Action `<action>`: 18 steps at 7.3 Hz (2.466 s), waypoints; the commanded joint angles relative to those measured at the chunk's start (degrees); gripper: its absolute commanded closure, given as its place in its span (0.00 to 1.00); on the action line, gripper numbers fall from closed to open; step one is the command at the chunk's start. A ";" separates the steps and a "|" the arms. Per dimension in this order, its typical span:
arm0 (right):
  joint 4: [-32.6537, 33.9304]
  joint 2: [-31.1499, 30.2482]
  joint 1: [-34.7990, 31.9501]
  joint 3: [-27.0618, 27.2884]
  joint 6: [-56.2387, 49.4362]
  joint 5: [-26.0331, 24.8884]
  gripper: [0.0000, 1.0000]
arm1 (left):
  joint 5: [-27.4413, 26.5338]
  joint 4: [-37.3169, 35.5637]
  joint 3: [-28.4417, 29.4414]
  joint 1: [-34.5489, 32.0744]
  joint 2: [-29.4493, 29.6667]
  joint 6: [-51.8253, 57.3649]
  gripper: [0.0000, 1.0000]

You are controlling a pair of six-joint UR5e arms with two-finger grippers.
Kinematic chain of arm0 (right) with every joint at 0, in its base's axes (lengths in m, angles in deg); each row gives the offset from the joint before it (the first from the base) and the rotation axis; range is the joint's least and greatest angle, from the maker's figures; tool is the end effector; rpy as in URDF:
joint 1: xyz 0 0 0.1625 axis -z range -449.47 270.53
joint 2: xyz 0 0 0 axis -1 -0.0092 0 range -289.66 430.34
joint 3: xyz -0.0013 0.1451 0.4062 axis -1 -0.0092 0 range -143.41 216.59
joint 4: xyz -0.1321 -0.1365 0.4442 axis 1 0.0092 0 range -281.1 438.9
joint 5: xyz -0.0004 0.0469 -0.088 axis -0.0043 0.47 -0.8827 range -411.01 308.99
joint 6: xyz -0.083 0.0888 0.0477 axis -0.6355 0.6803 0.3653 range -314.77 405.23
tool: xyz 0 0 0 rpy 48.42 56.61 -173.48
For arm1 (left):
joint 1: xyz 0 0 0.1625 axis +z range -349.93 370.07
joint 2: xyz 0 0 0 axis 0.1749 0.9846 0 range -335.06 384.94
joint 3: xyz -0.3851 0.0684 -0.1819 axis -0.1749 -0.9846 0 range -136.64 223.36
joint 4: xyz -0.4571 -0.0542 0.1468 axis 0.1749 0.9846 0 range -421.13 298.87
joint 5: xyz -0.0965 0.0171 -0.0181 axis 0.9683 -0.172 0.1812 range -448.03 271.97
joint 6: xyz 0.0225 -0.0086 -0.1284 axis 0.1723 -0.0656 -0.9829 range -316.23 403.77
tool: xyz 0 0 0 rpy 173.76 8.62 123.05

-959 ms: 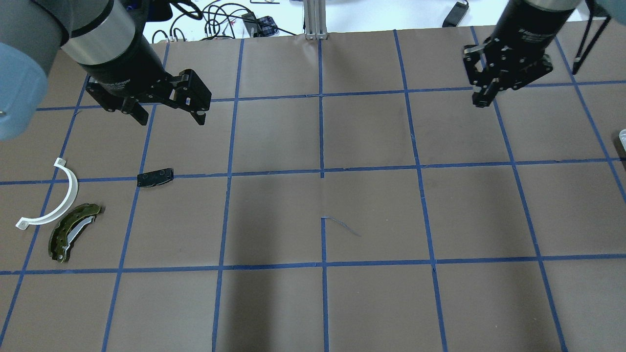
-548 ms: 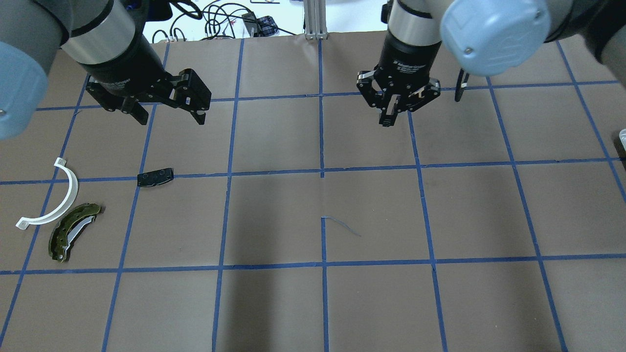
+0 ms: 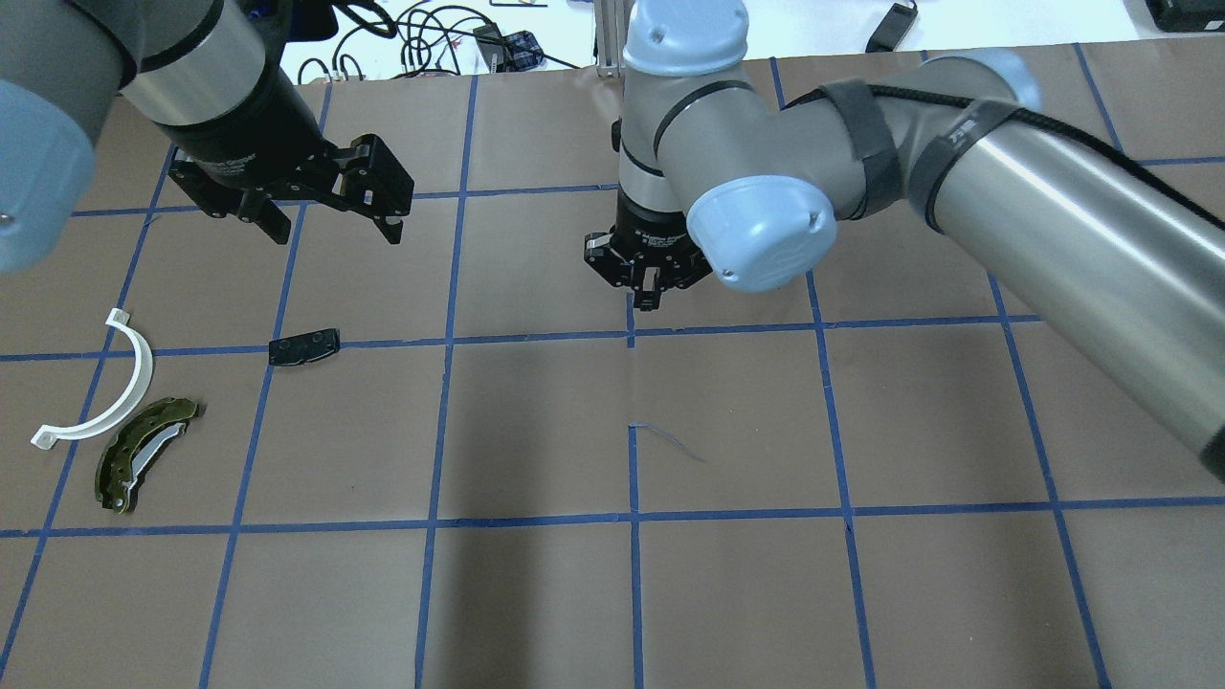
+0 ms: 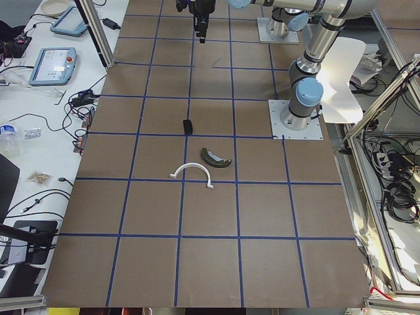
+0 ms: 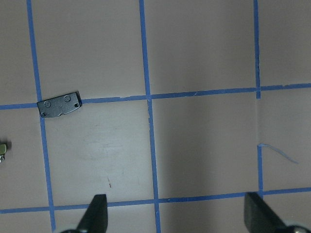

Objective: Place bearing gear from tray to pile

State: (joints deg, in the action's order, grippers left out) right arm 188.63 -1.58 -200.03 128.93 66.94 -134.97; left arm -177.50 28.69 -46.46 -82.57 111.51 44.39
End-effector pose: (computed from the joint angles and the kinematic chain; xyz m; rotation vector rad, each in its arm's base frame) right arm 0.3719 -0.5731 0.2796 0.0316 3.0465 0.0749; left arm -0.1595 -0.5389 0.4985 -0.0895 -3.1283 0.1029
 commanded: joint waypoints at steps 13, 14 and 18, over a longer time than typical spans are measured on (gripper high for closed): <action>19.38 9.70 -7.83 8.55 5.45 -0.76 0.01 | -0.09 -13.21 -12.25 0.62 4.04 -0.79 0.00; 18.59 8.05 -7.75 8.47 5.01 -0.85 0.00 | -0.09 -19.62 -17.35 0.88 5.79 -0.01 0.00; 3.30 -6.08 6.10 14.32 -16.02 -1.73 0.00 | 0.00 -37.25 -29.61 0.27 12.82 -0.96 0.00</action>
State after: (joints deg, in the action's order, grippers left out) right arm 194.58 -3.12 -199.01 139.75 59.03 -136.32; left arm -177.52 -5.54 -73.62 -81.78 122.17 44.16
